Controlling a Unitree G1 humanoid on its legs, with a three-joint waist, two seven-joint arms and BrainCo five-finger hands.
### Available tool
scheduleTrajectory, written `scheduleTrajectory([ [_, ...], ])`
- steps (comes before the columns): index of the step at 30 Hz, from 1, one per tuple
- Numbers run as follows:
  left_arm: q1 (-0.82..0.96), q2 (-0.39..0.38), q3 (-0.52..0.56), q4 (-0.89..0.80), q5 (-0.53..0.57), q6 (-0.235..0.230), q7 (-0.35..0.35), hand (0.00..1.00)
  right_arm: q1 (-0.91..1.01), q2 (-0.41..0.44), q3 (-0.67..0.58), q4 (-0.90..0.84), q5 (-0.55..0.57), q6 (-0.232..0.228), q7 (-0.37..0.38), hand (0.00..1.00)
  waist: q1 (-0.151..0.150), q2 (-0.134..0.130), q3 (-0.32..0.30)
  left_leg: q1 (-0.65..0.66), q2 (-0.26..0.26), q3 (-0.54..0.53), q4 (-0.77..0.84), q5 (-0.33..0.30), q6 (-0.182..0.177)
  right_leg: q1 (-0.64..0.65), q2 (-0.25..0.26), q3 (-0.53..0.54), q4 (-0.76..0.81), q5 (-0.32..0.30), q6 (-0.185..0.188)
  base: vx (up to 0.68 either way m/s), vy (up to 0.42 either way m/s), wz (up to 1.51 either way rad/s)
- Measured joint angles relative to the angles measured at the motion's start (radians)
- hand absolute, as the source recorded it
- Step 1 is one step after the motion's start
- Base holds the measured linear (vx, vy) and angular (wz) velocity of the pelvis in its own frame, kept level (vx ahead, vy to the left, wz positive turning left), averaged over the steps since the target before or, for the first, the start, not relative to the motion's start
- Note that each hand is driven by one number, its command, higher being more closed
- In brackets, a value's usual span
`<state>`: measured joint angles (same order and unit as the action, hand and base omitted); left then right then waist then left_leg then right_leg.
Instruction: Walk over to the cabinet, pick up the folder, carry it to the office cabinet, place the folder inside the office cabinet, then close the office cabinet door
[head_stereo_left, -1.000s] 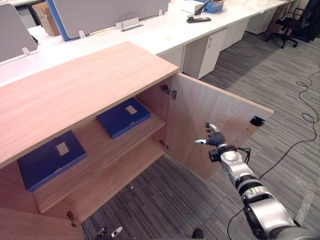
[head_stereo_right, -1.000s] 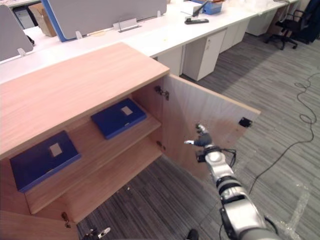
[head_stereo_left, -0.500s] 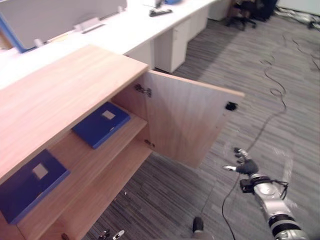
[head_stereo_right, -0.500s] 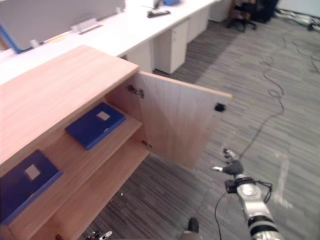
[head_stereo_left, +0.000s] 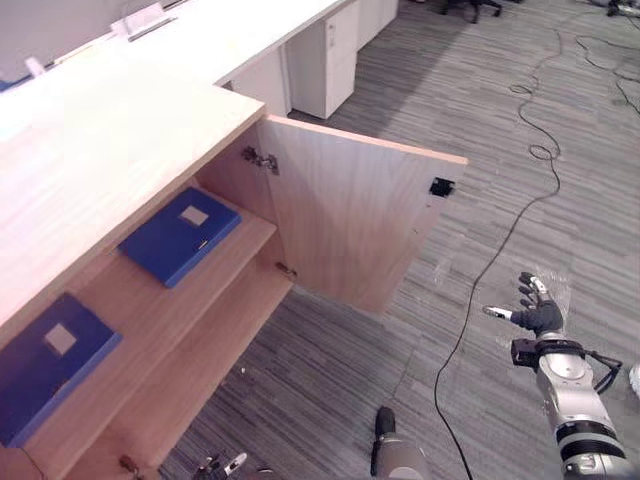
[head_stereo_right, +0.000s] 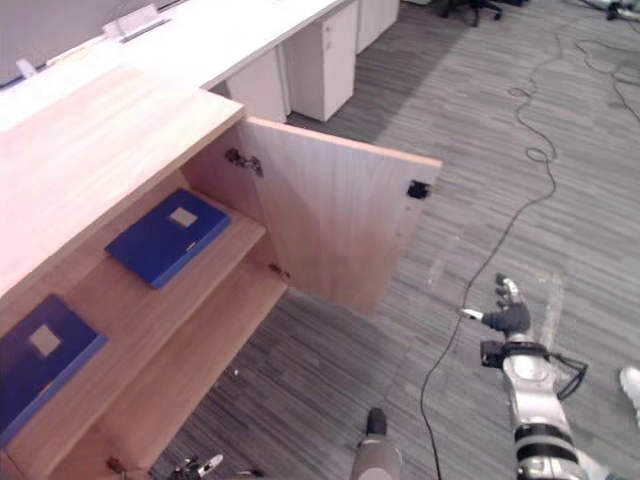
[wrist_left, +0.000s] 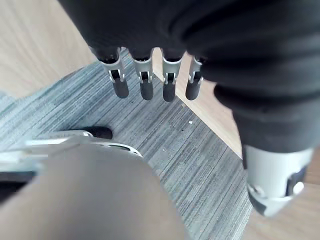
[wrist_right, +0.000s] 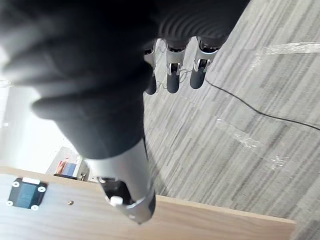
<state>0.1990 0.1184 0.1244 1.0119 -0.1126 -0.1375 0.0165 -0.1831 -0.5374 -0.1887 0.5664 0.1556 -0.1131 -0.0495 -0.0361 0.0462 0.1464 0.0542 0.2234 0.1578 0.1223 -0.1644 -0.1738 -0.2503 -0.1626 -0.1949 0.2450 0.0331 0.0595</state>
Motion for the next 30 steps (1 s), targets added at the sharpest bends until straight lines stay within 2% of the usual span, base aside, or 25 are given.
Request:
scheduleTrajectory([
  [2,-0.004,-0.011,-0.002,-0.019,-0.006,0.002,0.0,0.0,-0.065,-0.001,-0.006,0.018,0.025,-0.003,-0.02,0.0,0.0,0.017,-0.017,-0.037,0.027,-0.045,-0.021,0.035,-0.017,-0.016,0.01,-0.058,0.018,-0.014,-0.022,0.11,-0.134,0.56],
  [3,-0.004,-0.013,-0.004,-0.026,-0.006,0.002,0.0,0.0,-0.083,-0.001,-0.007,0.026,0.027,-0.003,-0.026,0.0,0.001,0.019,-0.019,-0.042,0.029,-0.055,-0.03,0.048,-0.018,-0.017,0.009,-0.071,0.021,-0.017,-0.025,0.12,-0.113,0.63],
  [5,-0.01,-0.015,-0.024,-0.056,-0.007,0.002,0.0,0.0,-0.167,-0.009,-0.006,0.074,0.042,-0.004,-0.043,0.0,0.004,0.027,-0.027,-0.075,0.025,-0.065,-0.062,0.121,-0.025,-0.016,-0.007,-0.108,0.021,-0.019,-0.028,0.1,-0.08,0.73],
  [6,-0.011,-0.016,-0.031,-0.067,-0.007,0.002,0.0,0.0,-0.19,-0.015,-0.005,0.093,0.047,-0.005,-0.045,0.0,0.006,0.027,-0.027,-0.081,0.023,-0.064,-0.068,0.138,-0.027,-0.015,-0.01,-0.112,0.02,-0.019,-0.028,0.08,-0.06,0.7],
  [8,-0.011,-0.019,-0.055,-0.107,-0.019,-0.002,0.001,0.0,-0.29,-0.053,0.031,0.188,0.063,-0.004,-0.055,0.0,0.037,0.028,-0.03,-0.105,0.023,-0.064,-0.071,0.182,-0.028,-0.006,-0.014,-0.134,0.005,-0.019,-0.028,0.07,-0.058,0.52],
  [12,-0.002,-0.025,-0.065,-0.12,-0.06,-0.011,0.007,0.0,-0.462,-0.086,0.108,0.304,0.096,-0.005,-0.055,0.0,0.061,0.028,-0.032,-0.124,0.022,-0.063,-0.083,0.224,-0.031,0.0,-0.013,-0.147,-0.017,-0.017,-0.031,0.01,-0.049,0.21],
  [17,0.008,-0.034,-0.06,-0.12,-0.084,-0.022,0.021,0.0,-0.508,-0.117,0.136,0.356,0.127,-0.002,-0.063,0.0,0.077,0.028,-0.033,-0.128,0.022,-0.063,-0.111,0.26,-0.029,0.01,-0.012,-0.17,-0.03,-0.007,-0.042,-0.04,-0.017,0.17],
  [24,0.014,-0.035,-0.054,-0.117,-0.085,-0.022,0.024,0.0,-0.548,-0.117,0.196,0.391,0.139,0.008,-0.07,0.0,0.078,0.029,-0.035,-0.163,0.02,-0.063,-0.169,0.375,-0.02,-0.01,0.002,-0.18,-0.071,0.0,-0.042,-0.11,-0.034,0.13],
  [28,0.02,-0.033,-0.041,-0.115,-0.084,-0.02,0.023,0.0,-0.527,-0.142,0.359,0.352,0.135,0.014,-0.063,0.0,0.073,0.029,-0.034,-0.166,0.03,-0.052,-0.163,0.389,-0.016,-0.013,0.025,-0.153,-0.085,-0.001,-0.042,-0.1,-0.013,-0.06],
  [30,0.02,-0.029,-0.039,-0.111,-0.084,-0.018,0.023,0.0,-0.479,-0.198,0.49,0.252,0.12,0.016,-0.049,0.0,0.062,0.027,-0.033,-0.179,0.03,-0.041,-0.147,0.391,-0.013,-0.014,0.031,-0.144,-0.104,-0.001,-0.041,-0.08,-0.003,-0.13],
])
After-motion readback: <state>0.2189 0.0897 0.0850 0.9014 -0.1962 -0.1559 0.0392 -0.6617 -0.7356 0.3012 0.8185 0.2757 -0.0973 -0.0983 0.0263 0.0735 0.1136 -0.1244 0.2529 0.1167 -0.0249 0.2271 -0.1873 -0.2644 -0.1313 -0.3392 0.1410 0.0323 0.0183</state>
